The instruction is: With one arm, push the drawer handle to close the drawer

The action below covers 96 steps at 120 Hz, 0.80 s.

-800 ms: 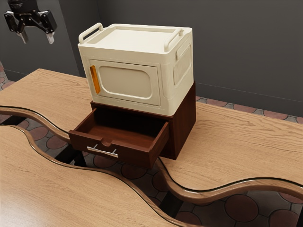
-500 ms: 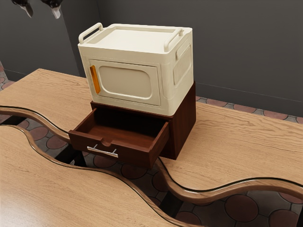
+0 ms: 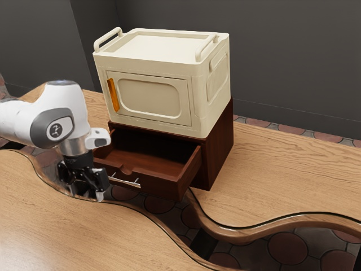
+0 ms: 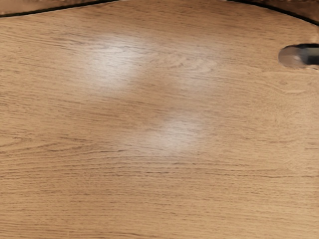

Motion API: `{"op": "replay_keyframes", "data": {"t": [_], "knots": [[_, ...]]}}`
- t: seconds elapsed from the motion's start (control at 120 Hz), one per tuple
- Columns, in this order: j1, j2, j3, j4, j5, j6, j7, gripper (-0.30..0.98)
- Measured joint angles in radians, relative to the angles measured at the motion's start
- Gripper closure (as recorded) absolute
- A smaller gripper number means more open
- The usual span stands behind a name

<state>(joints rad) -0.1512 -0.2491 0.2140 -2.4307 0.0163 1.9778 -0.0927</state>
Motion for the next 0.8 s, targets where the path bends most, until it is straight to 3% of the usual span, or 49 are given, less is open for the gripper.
{"op": "replay_keyframes", "data": {"t": [0.175,0.308,0.525,0.683,0.8], "knots": [[-0.133,-0.041,-0.003,-0.068,-0.009,0.234,-0.062,0.02],[-0.14,-0.167,-0.017,-0.194,-0.015,0.314,-0.127,0.02],[-0.143,-0.115,-0.066,-0.168,-0.039,0.377,-0.209,0.03],[-0.146,-0.104,-0.073,-0.16,-0.045,0.394,-0.253,0.42],[-0.151,-0.102,-0.081,-0.154,-0.026,0.401,-0.286,0.61]]}}
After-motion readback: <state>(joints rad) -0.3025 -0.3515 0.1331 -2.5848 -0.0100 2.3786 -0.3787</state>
